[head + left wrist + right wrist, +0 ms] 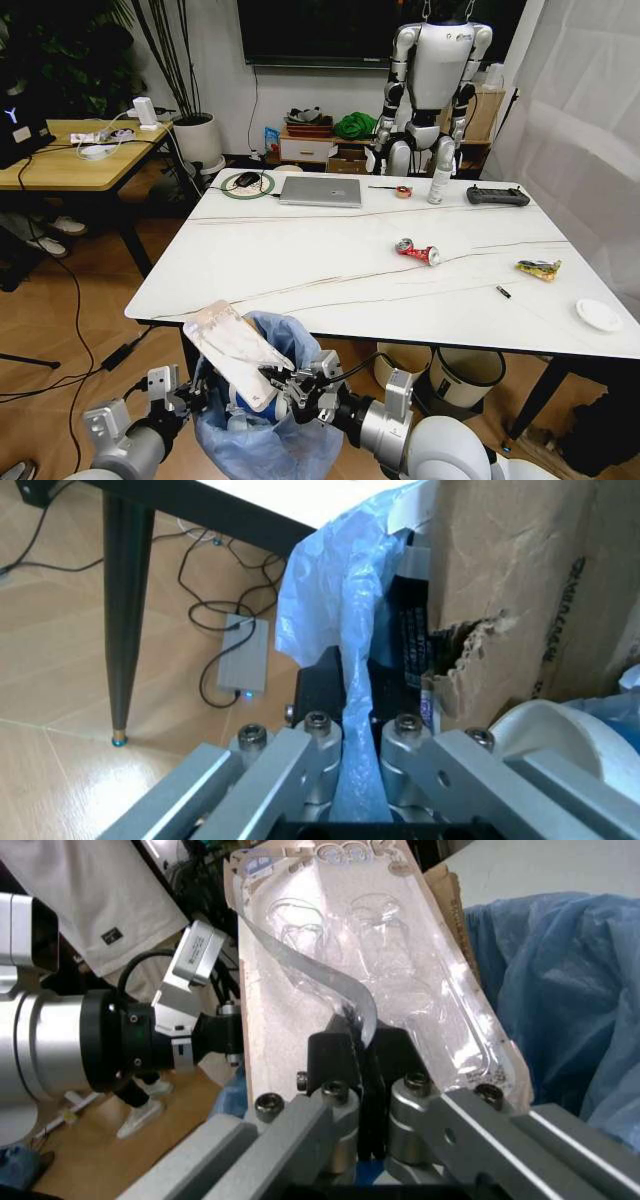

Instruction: Pick up the trash bin and place the trash from the table into it.

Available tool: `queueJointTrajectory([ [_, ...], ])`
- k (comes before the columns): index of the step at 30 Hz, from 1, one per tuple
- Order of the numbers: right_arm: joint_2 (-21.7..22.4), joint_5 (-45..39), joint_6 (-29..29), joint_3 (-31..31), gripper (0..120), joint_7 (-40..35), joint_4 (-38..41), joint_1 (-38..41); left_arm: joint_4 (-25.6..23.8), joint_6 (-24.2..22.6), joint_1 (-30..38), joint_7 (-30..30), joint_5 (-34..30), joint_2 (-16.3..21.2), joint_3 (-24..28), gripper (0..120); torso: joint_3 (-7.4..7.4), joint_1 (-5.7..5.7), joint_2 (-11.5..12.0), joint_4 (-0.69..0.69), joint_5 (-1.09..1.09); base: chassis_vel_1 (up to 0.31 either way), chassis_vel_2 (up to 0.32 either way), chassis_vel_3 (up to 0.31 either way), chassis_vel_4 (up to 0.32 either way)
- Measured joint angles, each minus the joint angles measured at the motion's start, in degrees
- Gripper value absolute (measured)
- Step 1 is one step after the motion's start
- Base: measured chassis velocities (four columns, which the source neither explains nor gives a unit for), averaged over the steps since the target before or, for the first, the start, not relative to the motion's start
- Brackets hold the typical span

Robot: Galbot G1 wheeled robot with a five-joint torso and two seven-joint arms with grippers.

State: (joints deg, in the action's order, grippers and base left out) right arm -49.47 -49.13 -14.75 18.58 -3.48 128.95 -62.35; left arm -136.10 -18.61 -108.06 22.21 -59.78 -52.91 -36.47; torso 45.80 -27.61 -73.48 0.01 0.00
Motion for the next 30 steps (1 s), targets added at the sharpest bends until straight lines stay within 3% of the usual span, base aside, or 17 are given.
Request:
queueJointTrajectory([
  [30, 1.7, -0.5, 0.3, -1.4, 0, 0.1, 2.2, -1.7, 0.5, 0.0, 0.5, 0.5, -1.3, 0.6, -1.5, 0, 0.0, 0.0, 0.0, 0.0, 0.0, 0.0, 0.0, 0.0, 0.0],
])
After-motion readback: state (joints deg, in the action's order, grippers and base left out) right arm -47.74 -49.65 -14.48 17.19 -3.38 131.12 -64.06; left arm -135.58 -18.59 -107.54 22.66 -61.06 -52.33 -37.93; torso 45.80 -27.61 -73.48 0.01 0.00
